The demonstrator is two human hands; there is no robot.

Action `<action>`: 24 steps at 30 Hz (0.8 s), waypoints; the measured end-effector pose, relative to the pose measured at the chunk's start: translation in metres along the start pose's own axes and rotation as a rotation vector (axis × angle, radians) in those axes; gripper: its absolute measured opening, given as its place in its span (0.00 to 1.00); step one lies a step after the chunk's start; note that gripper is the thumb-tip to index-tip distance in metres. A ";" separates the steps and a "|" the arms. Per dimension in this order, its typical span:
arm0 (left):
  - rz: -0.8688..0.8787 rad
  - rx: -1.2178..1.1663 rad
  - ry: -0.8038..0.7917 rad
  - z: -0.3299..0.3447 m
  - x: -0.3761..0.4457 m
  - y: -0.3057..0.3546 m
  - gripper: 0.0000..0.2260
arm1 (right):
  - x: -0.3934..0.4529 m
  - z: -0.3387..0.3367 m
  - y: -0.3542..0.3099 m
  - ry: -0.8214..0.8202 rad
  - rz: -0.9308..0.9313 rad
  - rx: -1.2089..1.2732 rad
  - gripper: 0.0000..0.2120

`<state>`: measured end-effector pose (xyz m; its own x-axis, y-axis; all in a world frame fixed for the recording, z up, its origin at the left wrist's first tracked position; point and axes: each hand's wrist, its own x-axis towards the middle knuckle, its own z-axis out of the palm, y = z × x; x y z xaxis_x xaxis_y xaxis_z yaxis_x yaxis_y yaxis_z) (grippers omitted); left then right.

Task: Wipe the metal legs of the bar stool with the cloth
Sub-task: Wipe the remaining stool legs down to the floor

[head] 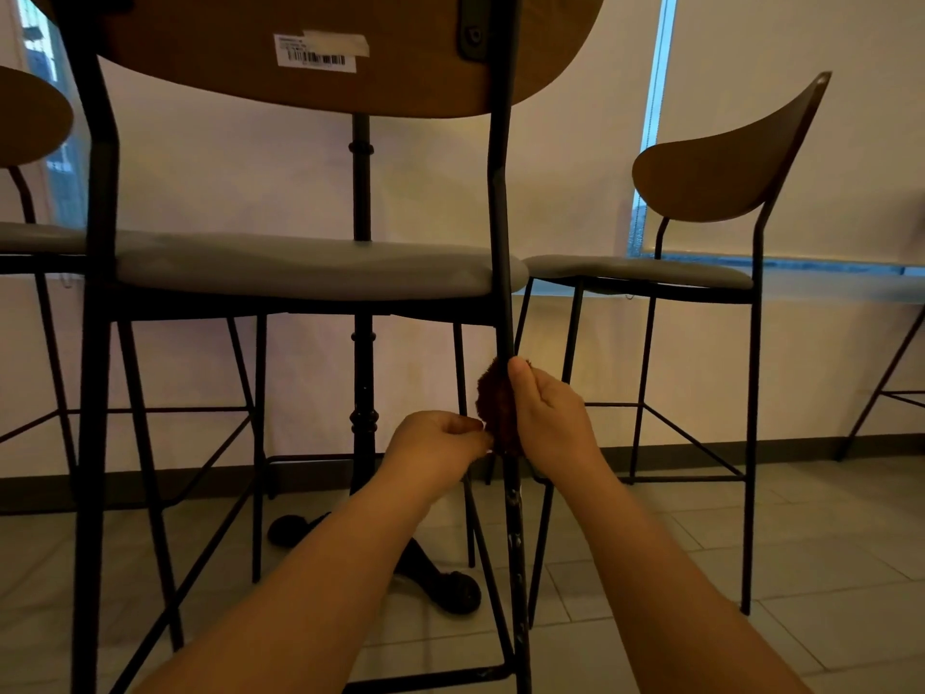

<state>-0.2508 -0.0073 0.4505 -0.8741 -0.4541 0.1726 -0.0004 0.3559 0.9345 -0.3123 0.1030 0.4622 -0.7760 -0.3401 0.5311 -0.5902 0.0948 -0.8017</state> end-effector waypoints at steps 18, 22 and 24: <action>0.285 -0.241 0.074 0.008 0.015 0.022 0.12 | -0.010 0.011 0.030 0.061 0.037 0.222 0.15; 0.270 -0.261 0.054 0.007 0.020 0.027 0.10 | -0.024 0.017 0.042 0.021 0.000 0.167 0.13; 0.272 -0.244 0.036 0.005 0.023 0.029 0.11 | -0.032 0.025 0.043 0.017 -0.123 0.103 0.15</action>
<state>-0.2728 -0.0035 0.4797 -0.8085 -0.4000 0.4316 0.3491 0.2644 0.8990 -0.3069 0.0943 0.4033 -0.7037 -0.3271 0.6307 -0.6555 -0.0436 -0.7539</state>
